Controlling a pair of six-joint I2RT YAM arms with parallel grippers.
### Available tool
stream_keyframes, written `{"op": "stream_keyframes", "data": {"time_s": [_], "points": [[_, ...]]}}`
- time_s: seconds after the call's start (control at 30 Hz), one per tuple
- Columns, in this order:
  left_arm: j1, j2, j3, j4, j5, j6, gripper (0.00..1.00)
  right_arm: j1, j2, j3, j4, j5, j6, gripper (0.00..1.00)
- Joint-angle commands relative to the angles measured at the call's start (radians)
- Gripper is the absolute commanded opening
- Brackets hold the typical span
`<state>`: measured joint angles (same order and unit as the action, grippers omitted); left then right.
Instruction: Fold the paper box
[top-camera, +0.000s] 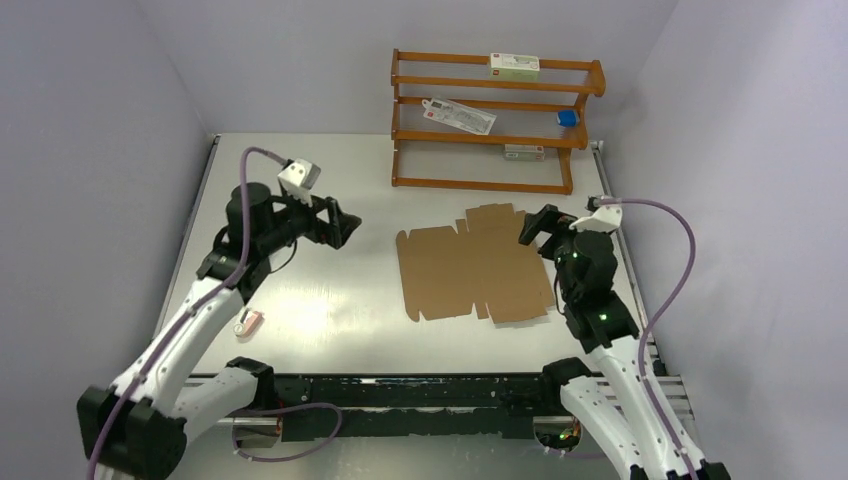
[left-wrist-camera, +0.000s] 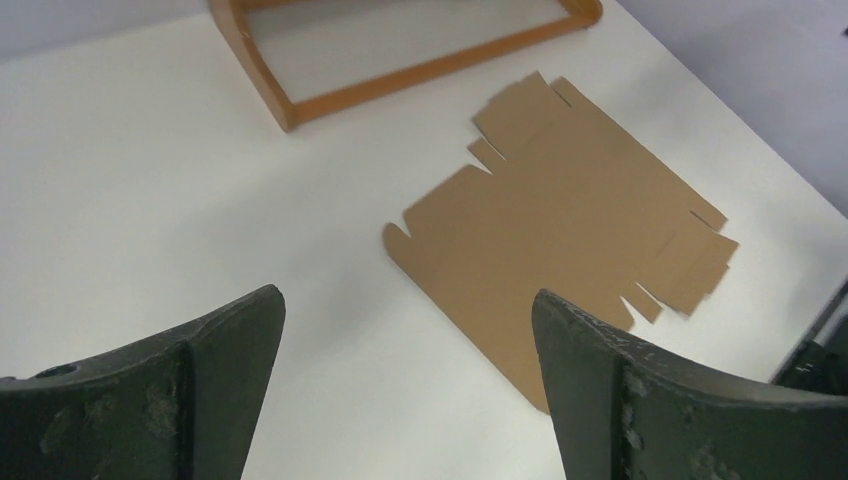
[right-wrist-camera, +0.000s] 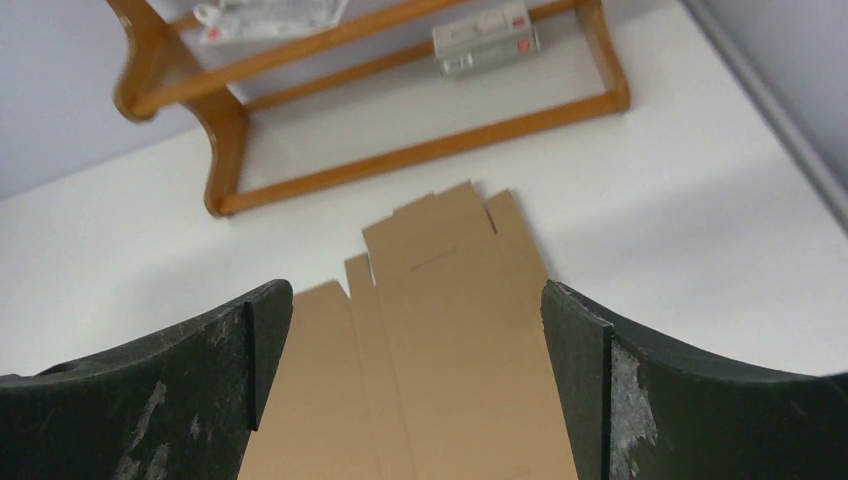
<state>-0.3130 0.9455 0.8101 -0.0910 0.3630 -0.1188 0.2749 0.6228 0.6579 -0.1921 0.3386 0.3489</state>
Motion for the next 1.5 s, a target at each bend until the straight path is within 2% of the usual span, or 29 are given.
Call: {"op": "stream_keyframes", "data": {"time_s": [0.0, 0.27, 0.43, 0.6, 0.67, 0.83, 1.1, 1.33, 1.47], "points": [[-0.056, 0.136, 0.062, 0.009, 0.083, -0.104, 0.98, 0.007, 0.069, -0.025, -0.008, -0.039, 0.075, 1.00], [-0.239, 0.490, 0.227, -0.042, -0.037, -0.164, 0.98, -0.013, 0.218, -0.056, -0.006, 0.008, 0.107, 1.00], [-0.264, 0.720, 0.404, -0.117, -0.056, -0.152, 0.99, -0.069, 0.320, -0.048, 0.034, 0.024, 0.145, 1.00], [-0.265, 0.888, 0.534, -0.156, -0.065, -0.123, 0.98, -0.255, 0.450, -0.064, 0.123, -0.138, 0.224, 1.00], [-0.264, 0.949, 0.575, -0.173, -0.056, -0.120, 0.98, -0.271, 0.499, -0.065, 0.158, -0.142, 0.237, 1.00], [-0.264, 0.992, 0.580, -0.151, -0.040, -0.140, 0.99, -0.324, 0.652, -0.040, 0.199, -0.160, 0.260, 1.00], [-0.264, 0.957, 0.460, -0.087, -0.017, -0.198, 0.99, -0.335, 0.858, 0.015, 0.286, -0.265, 0.231, 1.00], [-0.252, 0.821, 0.315, -0.058, -0.044, -0.234, 0.99, -0.305, 1.024, 0.113, 0.317, -0.407, 0.172, 1.00], [-0.217, 0.731, 0.255, -0.077, -0.067, -0.232, 0.98, -0.221, 1.123, 0.225, 0.296, -0.455, 0.115, 1.00]]}}
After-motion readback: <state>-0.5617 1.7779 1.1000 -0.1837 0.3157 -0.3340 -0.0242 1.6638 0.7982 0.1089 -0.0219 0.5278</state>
